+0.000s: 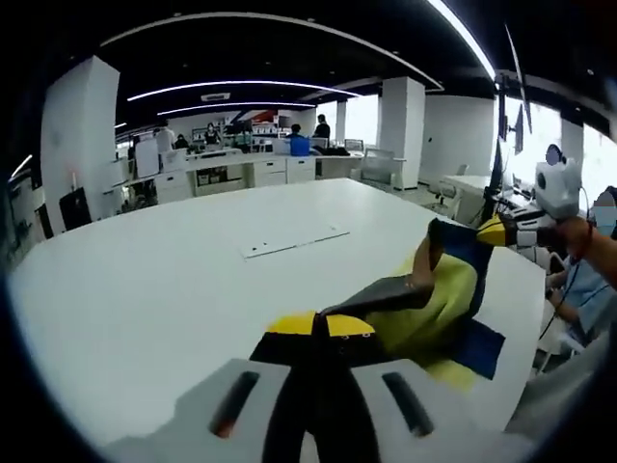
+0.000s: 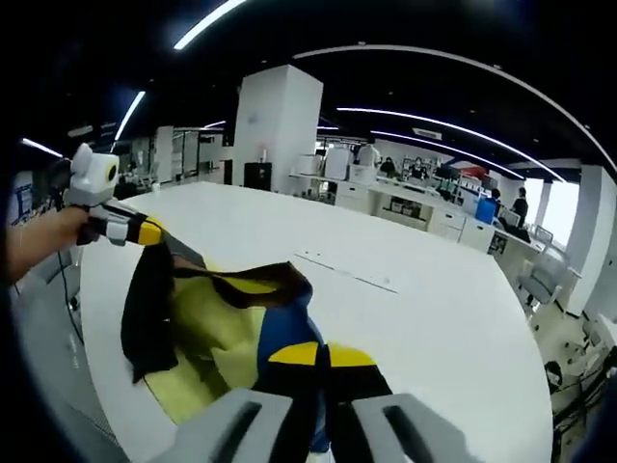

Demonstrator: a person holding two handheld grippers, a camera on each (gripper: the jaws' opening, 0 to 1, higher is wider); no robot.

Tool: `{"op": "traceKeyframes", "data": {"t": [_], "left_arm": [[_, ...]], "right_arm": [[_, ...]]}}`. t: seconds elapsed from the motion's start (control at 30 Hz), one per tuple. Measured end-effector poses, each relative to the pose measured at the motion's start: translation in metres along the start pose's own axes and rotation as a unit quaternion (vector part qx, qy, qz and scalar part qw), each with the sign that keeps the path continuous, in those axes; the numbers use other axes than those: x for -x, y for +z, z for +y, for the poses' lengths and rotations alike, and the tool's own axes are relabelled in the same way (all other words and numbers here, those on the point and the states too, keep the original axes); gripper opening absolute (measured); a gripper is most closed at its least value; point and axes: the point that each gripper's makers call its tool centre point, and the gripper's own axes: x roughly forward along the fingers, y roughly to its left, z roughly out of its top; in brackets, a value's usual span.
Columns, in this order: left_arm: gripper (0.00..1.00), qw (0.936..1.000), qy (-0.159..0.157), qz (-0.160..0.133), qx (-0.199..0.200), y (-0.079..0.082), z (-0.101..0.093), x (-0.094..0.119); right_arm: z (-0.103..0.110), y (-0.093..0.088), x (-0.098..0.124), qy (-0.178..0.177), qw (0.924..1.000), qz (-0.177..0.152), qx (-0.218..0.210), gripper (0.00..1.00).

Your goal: Fold the garment on the visible template until the final outline fits inside the template.

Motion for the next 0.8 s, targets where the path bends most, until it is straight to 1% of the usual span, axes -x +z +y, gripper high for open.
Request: {"op": "traceKeyframes", "data": {"t": [0.07,0.17,0.23,0.33,0.4,0.43,0.5,0.53,0.57,0.63,0.7,0.73,0.77,0.8], "left_arm": [[0.0,1.0,0.005,-0.003,-0.001,0.011,0.006,-0.004],[0.0,0.9998,0.009,-0.013,0.008,0.024,0.015,-0.013],[0.0,0.9997,0.009,-0.017,0.018,0.027,0.02,-0.021],[0.0,0.9995,0.01,-0.018,0.022,0.028,0.025,-0.035],[0.0,0.9995,0.021,-0.02,0.016,0.028,0.029,-0.044],[0.0,0.9993,0.031,-0.019,0.01,0.028,0.032,-0.049],[0.0,0.9989,0.044,-0.014,0.005,0.024,0.037,-0.059],[0.0,0.9989,0.046,-0.014,0.005,0.024,0.037,-0.061],[0.0,0.9987,0.049,-0.011,0.005,0.021,0.04,-0.068],[0.0,0.9983,0.052,-0.015,0.021,0.018,0.044,-0.078],[0.0,0.998,0.051,-0.01,0.035,0.014,0.045,-0.087],[0.0,0.9981,0.054,-0.012,0.027,0.013,0.046,-0.092],[0.0,0.9979,0.063,-0.014,0.0,0.014,0.05,-0.095],[0.0,0.9971,0.073,-0.001,-0.022,0.01,0.053,-0.1]], "right_arm": [[-0.007,0.012,-0.006,-0.004,0.9999,-0.009,0.003,0.0],[-0.017,0.024,-0.015,-0.008,0.9997,-0.022,-0.006,0.0],[-0.025,0.028,-0.025,-0.013,0.9995,-0.024,-0.014,0.0],[-0.034,0.032,-0.039,-0.019,0.999,-0.025,-0.03,0.0],[-0.039,0.035,-0.049,-0.022,0.9982,-0.028,-0.048,0.0],[-0.041,0.037,-0.055,-0.025,0.9982,-0.031,-0.046,0.0],[-0.045,0.035,-0.066,-0.031,0.998,-0.026,-0.049,0.0],[-0.047,0.035,-0.07,-0.033,0.998,-0.026,-0.048,0.0],[-0.051,0.033,-0.078,-0.037,0.9978,-0.024,-0.05,0.0],[-0.055,0.029,-0.087,-0.041,0.9974,-0.019,-0.056,0.0],[-0.062,0.023,-0.099,-0.05,0.9966,-0.01,-0.065,0.0],[-0.064,0.021,-0.103,-0.053,0.9963,-0.009,-0.067,0.0],[-0.067,0.02,-0.107,-0.056,0.996,-0.01,-0.069,0.0],[-0.07,0.015,-0.115,-0.059,0.995,-0.006,-0.08,0.0]]}}
